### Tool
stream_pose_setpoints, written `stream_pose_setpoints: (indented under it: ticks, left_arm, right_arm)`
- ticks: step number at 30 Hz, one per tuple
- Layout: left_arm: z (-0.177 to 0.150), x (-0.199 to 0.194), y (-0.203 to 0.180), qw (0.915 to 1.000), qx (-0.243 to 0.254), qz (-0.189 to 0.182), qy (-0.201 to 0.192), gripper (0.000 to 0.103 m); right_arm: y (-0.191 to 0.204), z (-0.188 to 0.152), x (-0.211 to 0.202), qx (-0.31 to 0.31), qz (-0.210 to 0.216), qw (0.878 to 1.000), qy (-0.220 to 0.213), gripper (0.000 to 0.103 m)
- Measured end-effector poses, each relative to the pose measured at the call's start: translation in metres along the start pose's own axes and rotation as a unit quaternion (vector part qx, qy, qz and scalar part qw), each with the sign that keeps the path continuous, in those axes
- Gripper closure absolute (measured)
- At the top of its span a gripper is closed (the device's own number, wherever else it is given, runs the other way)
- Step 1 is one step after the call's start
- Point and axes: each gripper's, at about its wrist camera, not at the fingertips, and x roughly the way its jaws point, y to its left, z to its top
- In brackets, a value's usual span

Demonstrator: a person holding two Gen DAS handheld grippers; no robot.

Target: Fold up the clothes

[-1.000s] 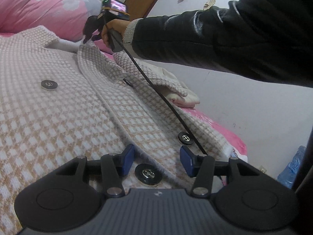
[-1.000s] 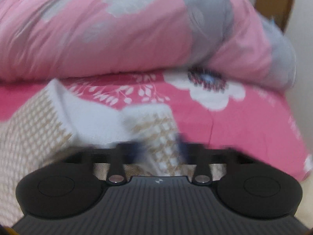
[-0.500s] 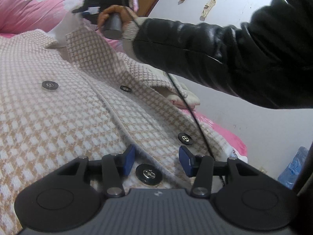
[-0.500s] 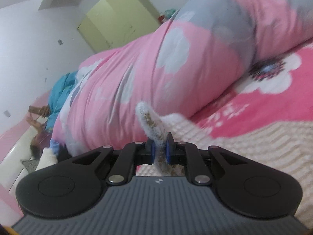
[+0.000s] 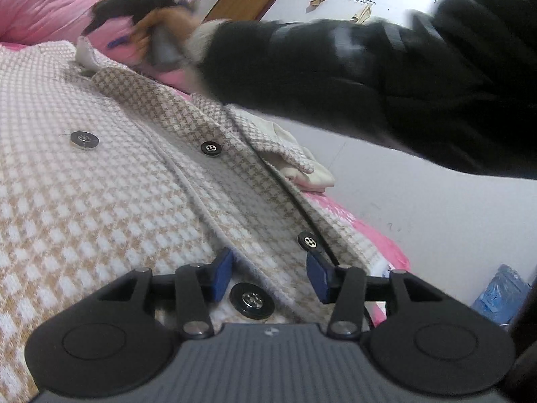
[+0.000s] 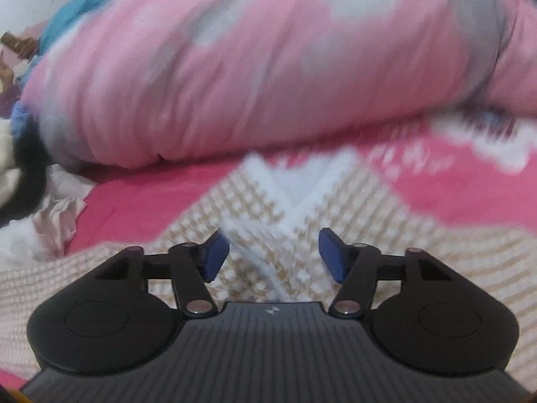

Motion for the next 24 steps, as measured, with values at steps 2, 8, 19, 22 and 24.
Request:
stream_pose_setpoints:
  ticks: [2, 8, 19, 22, 24]
  left_arm:
    - [0.001, 0.001, 0.001, 1.0000, -0.001, 0.000, 0.000, 0.054]
    - [0.005, 0.002, 0.000, 1.0000, -0.002, -0.003, -0.002, 0.054]
    - [0.007, 0.000, 0.002, 1.0000, 0.006, 0.004, -0.006, 0.054]
    - [0.008, 0.001, 0.004, 1.0000, 0.002, -0.001, -0.007, 0.054]
    - [0.008, 0.001, 0.005, 1.0000, -0.001, -0.005, -0.007, 0.053]
  right_arm:
    - [0.004, 0.006, -0.046, -0.017, -0.010, 0.999, -0.030, 0.040]
    - [0.023, -0.025, -0.185, -0.092, -0.028, 0.994, -0.061, 0.039]
    - [0.055, -0.142, -0.124, -0.209, -0.125, 0.966, 0.088, 0.070]
    - [0.036, -0.143, -0.097, -0.176, -0.138, 0.970, 0.094, 0.070]
    - [0.024, -0.136, -0.087, -0.138, -0.125, 0.978, 0.096, 0.064]
